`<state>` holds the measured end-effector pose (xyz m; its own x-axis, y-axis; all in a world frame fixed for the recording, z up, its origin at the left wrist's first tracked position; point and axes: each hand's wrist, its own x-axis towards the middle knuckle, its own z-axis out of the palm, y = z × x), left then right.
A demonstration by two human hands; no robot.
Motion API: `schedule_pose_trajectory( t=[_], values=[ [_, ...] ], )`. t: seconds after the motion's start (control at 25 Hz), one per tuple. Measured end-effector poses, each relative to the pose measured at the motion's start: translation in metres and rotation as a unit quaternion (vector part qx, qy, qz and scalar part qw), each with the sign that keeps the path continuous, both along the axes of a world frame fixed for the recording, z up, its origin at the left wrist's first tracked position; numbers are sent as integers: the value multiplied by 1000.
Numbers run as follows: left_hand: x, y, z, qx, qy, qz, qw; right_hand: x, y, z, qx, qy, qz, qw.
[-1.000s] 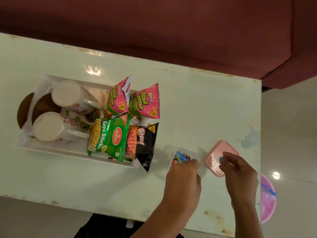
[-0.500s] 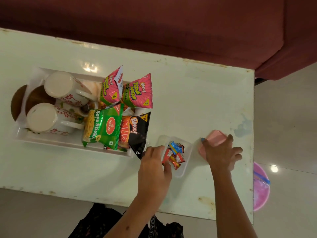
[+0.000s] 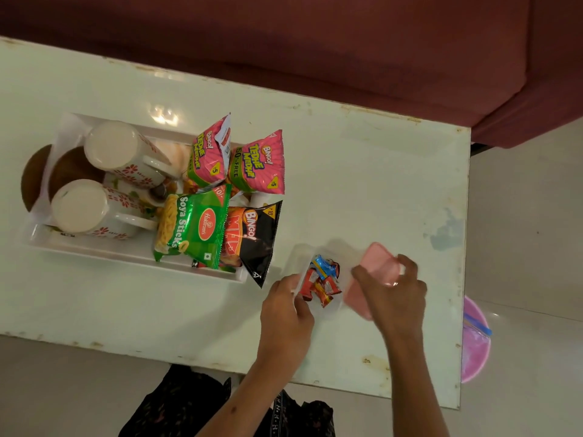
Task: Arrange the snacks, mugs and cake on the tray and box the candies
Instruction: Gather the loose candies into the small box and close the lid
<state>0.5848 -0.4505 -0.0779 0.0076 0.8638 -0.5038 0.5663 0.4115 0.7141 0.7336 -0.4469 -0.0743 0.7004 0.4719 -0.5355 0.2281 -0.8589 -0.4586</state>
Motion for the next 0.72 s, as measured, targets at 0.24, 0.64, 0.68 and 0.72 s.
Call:
schedule_pose_trajectory(
  t=[0.24,0.64,0.68,0.72],
  values=[
    [-8,2,-3,-1,-42,38,998,-62,-5,-5,-8,-57,101,993],
    [-14,2,-11,-31,-113,36,992,-67,-2,-11,-20,-70,156,985],
    [-16,1,-10,-32,-106,26,994,-66,-5,-11,-17,-57,161,985],
    [-19,-1,-10,-31,-99,15,995,-65,-8,-11,-10,-41,171,984]
  ],
)
